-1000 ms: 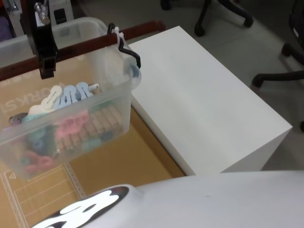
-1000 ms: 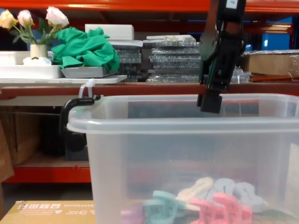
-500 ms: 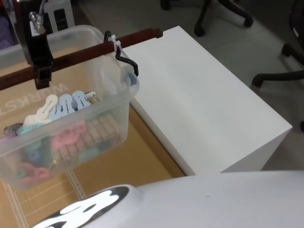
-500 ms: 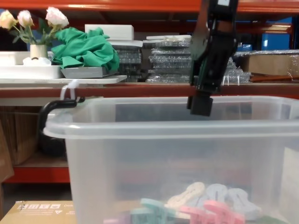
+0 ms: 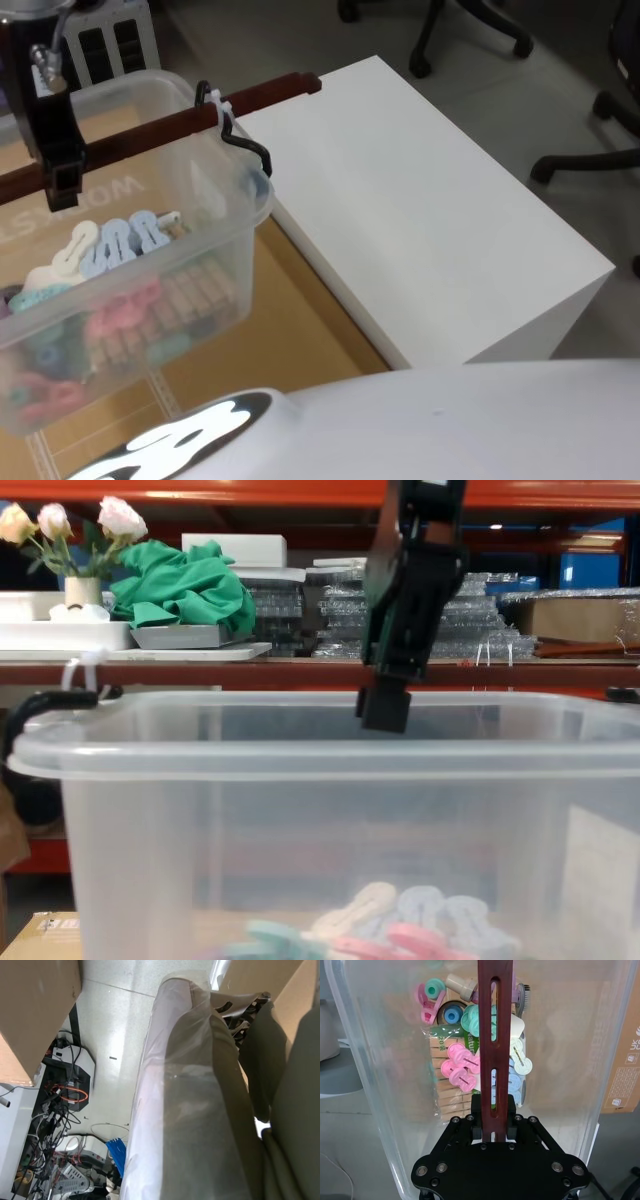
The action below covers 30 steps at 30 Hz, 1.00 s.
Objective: Use one hand to grasp the basket and place it at the designated location.
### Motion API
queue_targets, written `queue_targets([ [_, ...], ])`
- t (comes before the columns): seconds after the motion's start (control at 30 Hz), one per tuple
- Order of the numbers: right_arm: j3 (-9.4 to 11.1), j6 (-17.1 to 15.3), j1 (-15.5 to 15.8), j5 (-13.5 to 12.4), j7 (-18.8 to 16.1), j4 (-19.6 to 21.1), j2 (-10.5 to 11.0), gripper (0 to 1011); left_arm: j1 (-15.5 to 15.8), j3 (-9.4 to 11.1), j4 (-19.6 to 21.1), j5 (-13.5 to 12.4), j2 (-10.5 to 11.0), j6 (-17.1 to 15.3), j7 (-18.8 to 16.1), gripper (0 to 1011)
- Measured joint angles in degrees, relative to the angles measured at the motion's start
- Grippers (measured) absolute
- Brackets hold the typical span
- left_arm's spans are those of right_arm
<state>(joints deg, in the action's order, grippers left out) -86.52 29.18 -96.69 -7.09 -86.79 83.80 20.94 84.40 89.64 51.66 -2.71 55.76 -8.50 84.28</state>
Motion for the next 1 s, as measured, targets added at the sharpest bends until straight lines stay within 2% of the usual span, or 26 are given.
queue_targets([
  [1.0, -0.91, 0.03, 1.72, -0.94, 0.84, -1.54, -3.14, 239, 0.00, 0.00, 0.00, 0.00, 0.00, 0.00, 0.00, 0],
])
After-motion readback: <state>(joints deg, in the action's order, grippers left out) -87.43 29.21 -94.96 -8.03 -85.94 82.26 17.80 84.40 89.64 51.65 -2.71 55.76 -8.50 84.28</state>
